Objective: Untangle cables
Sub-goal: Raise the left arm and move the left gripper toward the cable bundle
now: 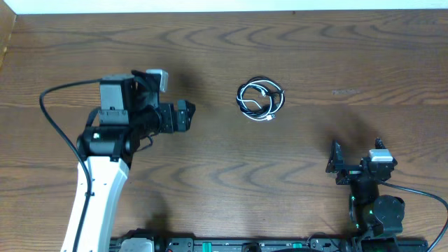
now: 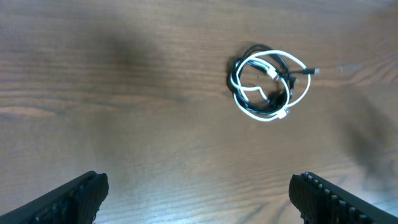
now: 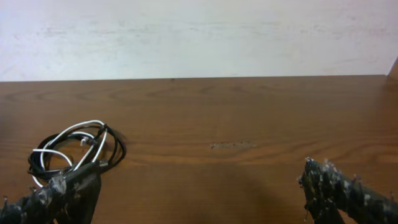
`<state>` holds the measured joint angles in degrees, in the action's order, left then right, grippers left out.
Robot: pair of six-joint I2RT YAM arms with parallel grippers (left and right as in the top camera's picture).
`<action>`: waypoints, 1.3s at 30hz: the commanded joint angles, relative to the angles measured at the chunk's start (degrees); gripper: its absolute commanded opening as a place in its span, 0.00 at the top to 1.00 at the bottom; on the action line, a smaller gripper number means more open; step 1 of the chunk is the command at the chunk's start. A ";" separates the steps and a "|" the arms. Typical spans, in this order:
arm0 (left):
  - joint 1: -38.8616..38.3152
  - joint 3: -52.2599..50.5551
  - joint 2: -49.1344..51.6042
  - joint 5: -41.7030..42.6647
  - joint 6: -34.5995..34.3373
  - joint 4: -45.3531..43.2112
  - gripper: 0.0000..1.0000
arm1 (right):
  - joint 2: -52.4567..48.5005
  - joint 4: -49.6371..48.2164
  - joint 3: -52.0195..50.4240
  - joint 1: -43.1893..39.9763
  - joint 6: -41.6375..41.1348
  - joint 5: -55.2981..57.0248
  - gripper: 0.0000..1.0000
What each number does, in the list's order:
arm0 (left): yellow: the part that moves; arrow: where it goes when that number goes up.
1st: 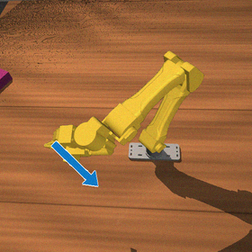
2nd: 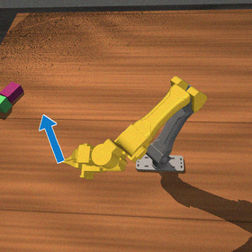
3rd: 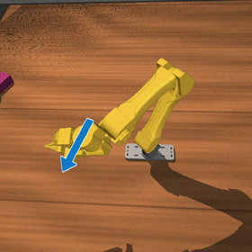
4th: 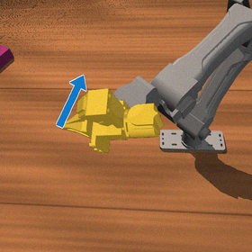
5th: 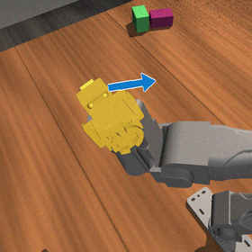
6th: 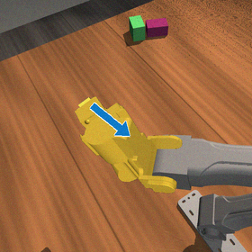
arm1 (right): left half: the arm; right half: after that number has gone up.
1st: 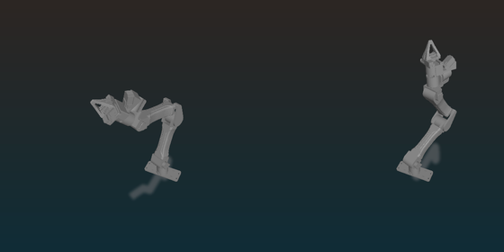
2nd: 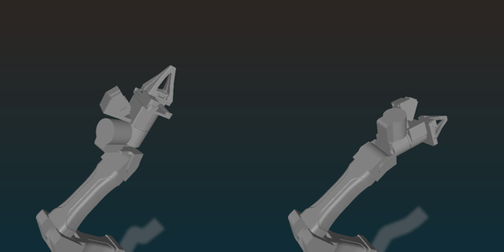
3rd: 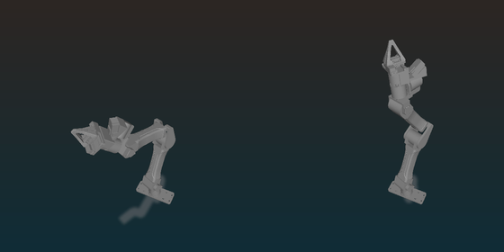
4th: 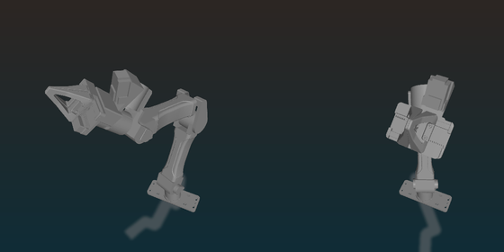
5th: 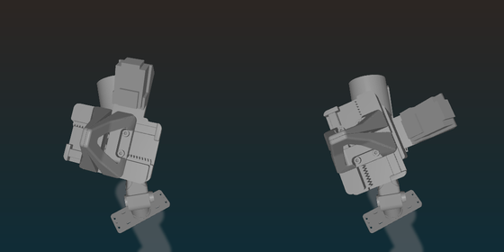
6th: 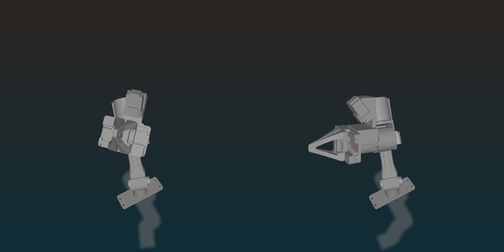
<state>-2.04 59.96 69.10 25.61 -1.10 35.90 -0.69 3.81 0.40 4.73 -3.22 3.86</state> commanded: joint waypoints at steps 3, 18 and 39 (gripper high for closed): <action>-0.17 5.66 3.04 0.28 -0.50 1.36 0.02 | 0.31 0.20 -0.09 0.24 0.09 0.09 0.01; -0.17 7.78 9.64 -5.84 -3.72 1.51 0.01 | 0.31 0.22 -0.09 0.24 0.09 0.07 0.01; -5.73 7.93 17.05 -20.28 -6.34 1.86 0.02 | 0.31 0.20 -0.09 0.24 0.09 0.09 0.01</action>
<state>-7.62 66.48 85.21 6.04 -6.63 37.54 -0.69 3.81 0.40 4.73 -3.22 3.86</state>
